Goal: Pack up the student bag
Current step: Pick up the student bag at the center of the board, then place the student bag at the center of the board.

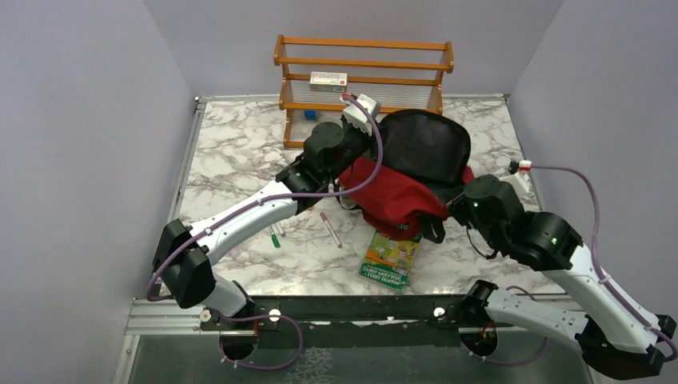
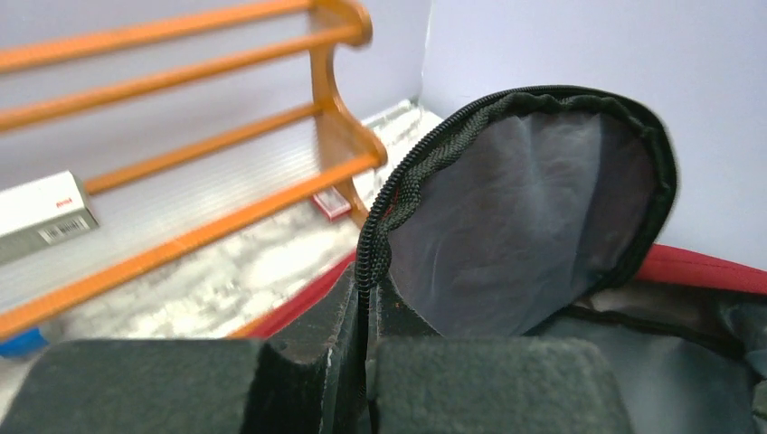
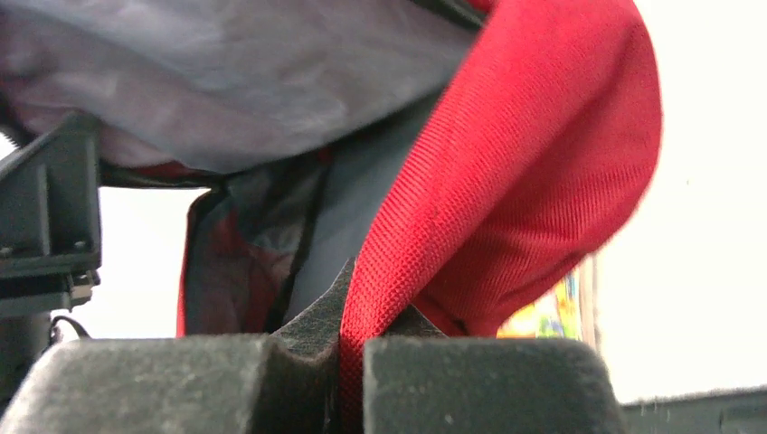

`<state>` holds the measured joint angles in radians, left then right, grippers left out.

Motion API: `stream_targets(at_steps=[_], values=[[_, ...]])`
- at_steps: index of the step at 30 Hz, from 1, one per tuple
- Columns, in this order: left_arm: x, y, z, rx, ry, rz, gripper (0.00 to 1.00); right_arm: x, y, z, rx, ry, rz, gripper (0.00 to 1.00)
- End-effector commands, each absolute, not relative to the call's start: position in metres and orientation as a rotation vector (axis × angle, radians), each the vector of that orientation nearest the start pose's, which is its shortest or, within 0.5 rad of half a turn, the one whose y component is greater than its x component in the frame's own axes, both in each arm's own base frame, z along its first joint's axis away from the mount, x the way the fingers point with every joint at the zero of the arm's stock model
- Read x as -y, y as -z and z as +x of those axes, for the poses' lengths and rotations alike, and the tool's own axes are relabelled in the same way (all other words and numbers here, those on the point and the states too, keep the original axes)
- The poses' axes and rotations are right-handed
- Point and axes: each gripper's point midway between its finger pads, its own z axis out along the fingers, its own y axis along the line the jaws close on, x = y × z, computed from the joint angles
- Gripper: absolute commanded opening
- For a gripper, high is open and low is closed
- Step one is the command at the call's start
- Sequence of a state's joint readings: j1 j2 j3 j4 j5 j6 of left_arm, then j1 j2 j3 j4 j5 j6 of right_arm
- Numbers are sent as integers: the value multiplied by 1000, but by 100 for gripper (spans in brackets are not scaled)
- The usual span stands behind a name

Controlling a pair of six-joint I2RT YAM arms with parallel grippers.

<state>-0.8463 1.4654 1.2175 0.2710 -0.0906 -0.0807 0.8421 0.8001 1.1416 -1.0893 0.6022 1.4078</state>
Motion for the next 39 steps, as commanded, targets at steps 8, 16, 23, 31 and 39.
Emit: stream_targets(at_steps=[8,16,23,31,39], values=[[355,-468,355,-1316,677,371,0,-100,-449,239,-1508,-423,312,1],[326,-496,352,-1301,584,313,0,-121,-453,247,-1566,-325,82,0],[271,-507,348,-1315,421,229,0,-196,-454,254,-1623,-505,-200,1],[170,-513,335,-1366,167,17,0,-296,-464,257,-1606,-809,-488,0],[68,-518,299,-1370,-173,-183,0,-406,-450,269,-1622,-1118,-765,0]])
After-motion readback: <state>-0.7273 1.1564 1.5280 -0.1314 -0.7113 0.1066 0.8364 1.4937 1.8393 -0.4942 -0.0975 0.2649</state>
